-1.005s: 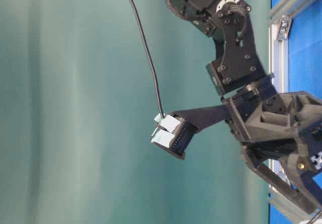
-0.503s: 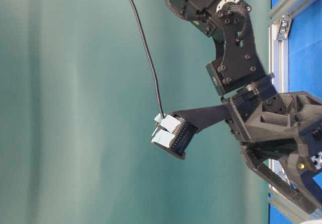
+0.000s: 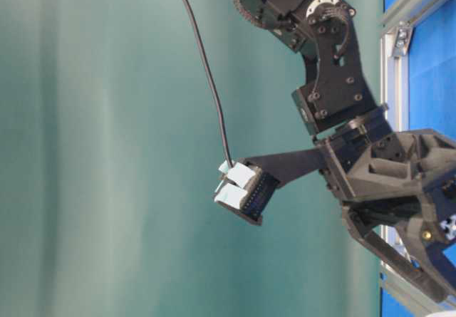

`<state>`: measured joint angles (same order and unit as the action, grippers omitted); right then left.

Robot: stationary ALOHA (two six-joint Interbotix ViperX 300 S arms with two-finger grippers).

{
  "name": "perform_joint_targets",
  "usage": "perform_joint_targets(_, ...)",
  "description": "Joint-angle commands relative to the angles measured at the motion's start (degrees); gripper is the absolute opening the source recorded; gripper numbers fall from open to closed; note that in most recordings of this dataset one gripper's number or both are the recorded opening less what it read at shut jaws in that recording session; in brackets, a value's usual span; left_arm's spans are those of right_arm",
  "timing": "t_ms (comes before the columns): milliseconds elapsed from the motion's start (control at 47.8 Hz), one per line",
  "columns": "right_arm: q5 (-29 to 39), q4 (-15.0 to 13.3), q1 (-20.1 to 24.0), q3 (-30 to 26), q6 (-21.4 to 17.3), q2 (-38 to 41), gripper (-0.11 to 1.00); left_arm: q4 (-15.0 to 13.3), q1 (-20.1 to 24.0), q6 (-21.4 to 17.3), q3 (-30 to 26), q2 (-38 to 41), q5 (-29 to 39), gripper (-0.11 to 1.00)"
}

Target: Insert the wire through the string loop located on the left side.

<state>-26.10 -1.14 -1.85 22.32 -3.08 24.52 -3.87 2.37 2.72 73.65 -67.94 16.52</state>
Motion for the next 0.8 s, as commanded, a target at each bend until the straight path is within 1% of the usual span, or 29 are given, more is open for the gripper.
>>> perform_joint_targets(0, 0.26, 0.18, -0.26, -1.32, -0.09, -3.69, 0.97, 0.18, -0.09, -0.09, -0.62, 0.35, -0.79, 0.85)
perform_joint_targets(586, 8.7, 0.18, -1.23, -1.32, -0.09, -14.77, 0.97, 0.18, -0.09, -0.09, -0.35, 0.35, -1.67, 0.85)
perform_joint_targets(775, 10.02, 0.18, -1.14, -1.05, -0.09, -16.08, 0.97, 0.18, -0.09, -0.09, -0.44, 0.35, -1.67, 0.85)
